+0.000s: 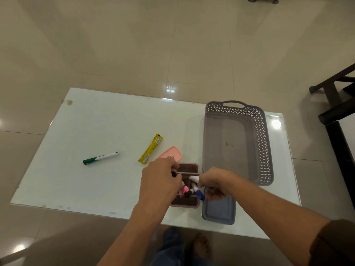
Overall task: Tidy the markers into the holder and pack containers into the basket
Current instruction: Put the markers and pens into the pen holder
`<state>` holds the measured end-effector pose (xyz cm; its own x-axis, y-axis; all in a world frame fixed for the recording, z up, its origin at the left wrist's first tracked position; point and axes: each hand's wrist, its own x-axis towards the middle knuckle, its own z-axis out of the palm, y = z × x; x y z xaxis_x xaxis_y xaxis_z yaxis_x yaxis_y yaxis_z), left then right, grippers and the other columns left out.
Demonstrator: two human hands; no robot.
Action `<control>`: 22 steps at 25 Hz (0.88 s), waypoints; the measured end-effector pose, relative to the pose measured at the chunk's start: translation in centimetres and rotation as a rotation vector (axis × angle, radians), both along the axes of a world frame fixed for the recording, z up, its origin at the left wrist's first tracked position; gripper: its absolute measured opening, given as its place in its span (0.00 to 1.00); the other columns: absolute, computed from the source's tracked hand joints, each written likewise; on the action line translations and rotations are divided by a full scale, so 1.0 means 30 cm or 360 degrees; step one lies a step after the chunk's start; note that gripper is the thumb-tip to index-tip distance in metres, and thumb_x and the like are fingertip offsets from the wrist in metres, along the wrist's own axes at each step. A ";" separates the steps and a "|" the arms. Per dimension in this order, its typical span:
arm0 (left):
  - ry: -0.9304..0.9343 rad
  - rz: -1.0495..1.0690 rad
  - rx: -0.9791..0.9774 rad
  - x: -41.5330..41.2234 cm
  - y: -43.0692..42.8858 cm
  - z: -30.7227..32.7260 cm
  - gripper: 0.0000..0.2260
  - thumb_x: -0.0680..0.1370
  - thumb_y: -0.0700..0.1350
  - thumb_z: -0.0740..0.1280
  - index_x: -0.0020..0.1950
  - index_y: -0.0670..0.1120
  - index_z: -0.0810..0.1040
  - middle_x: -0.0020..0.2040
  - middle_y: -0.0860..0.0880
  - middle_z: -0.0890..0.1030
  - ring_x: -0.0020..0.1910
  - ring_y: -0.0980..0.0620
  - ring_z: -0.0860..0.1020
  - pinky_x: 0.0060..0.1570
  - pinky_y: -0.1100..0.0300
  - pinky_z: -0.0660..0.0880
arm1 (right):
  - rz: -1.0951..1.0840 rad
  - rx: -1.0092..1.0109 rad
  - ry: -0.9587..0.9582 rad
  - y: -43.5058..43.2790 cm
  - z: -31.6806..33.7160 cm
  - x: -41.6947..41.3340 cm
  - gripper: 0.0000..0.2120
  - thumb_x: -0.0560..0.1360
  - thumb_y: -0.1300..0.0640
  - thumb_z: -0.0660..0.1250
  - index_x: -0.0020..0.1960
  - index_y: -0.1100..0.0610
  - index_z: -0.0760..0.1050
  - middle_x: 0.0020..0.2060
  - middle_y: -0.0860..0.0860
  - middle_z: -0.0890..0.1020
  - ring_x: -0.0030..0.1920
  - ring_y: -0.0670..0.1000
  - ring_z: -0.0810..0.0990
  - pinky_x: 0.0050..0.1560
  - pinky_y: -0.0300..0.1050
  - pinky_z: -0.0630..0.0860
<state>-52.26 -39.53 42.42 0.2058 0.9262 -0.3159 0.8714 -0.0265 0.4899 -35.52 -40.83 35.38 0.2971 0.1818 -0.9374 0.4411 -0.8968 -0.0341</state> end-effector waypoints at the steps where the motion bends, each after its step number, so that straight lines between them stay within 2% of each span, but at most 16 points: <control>1: 0.0007 -0.0007 -0.0016 0.003 -0.002 -0.002 0.10 0.76 0.47 0.72 0.57 0.54 0.83 0.51 0.55 0.84 0.46 0.58 0.77 0.46 0.69 0.71 | -0.0014 -0.0026 0.0012 -0.003 0.003 -0.001 0.08 0.81 0.57 0.64 0.50 0.62 0.76 0.35 0.56 0.79 0.29 0.50 0.78 0.36 0.42 0.81; 4: 0.0026 -0.0042 -0.0058 0.015 -0.015 -0.006 0.11 0.76 0.46 0.72 0.58 0.53 0.83 0.52 0.53 0.84 0.50 0.55 0.80 0.52 0.62 0.77 | -0.0001 -0.0077 0.0069 -0.009 0.027 -0.003 0.10 0.81 0.57 0.62 0.55 0.64 0.75 0.35 0.57 0.84 0.26 0.50 0.81 0.29 0.41 0.80; 8: 0.0004 -0.0035 -0.0067 0.020 -0.018 0.002 0.10 0.76 0.46 0.72 0.57 0.53 0.83 0.52 0.53 0.84 0.47 0.55 0.81 0.48 0.65 0.75 | -0.0171 -0.0201 0.0276 -0.018 0.063 -0.002 0.18 0.82 0.55 0.58 0.61 0.69 0.73 0.39 0.59 0.87 0.26 0.51 0.82 0.32 0.40 0.80; 11: 0.0000 -0.0028 -0.0024 0.021 -0.013 0.013 0.09 0.75 0.46 0.72 0.55 0.54 0.83 0.50 0.54 0.84 0.45 0.56 0.79 0.47 0.67 0.73 | -0.0224 -0.0216 0.0339 -0.018 0.060 0.002 0.21 0.82 0.52 0.57 0.61 0.69 0.74 0.39 0.59 0.87 0.25 0.50 0.81 0.29 0.38 0.78; 16: -0.0015 -0.0023 -0.0014 0.014 -0.017 0.020 0.09 0.76 0.47 0.72 0.56 0.54 0.82 0.51 0.54 0.84 0.44 0.58 0.77 0.46 0.69 0.69 | -0.0187 -0.0227 0.0291 -0.023 0.053 0.008 0.14 0.79 0.53 0.60 0.55 0.63 0.76 0.32 0.55 0.84 0.19 0.46 0.73 0.22 0.34 0.68; 19: -0.0015 -0.0017 -0.0018 0.000 -0.017 0.019 0.10 0.75 0.47 0.72 0.56 0.53 0.83 0.51 0.54 0.84 0.47 0.56 0.80 0.46 0.69 0.69 | -0.0157 -0.0180 0.0257 -0.017 0.038 0.013 0.11 0.77 0.56 0.61 0.52 0.62 0.77 0.25 0.52 0.76 0.19 0.45 0.68 0.26 0.35 0.66; 22: -0.0012 -0.0011 -0.0038 -0.006 -0.014 0.015 0.10 0.75 0.48 0.73 0.57 0.54 0.82 0.52 0.54 0.84 0.49 0.56 0.80 0.47 0.67 0.70 | -0.0145 -0.0057 0.0163 -0.033 0.042 0.006 0.08 0.77 0.58 0.61 0.44 0.61 0.75 0.24 0.52 0.71 0.20 0.47 0.67 0.25 0.37 0.67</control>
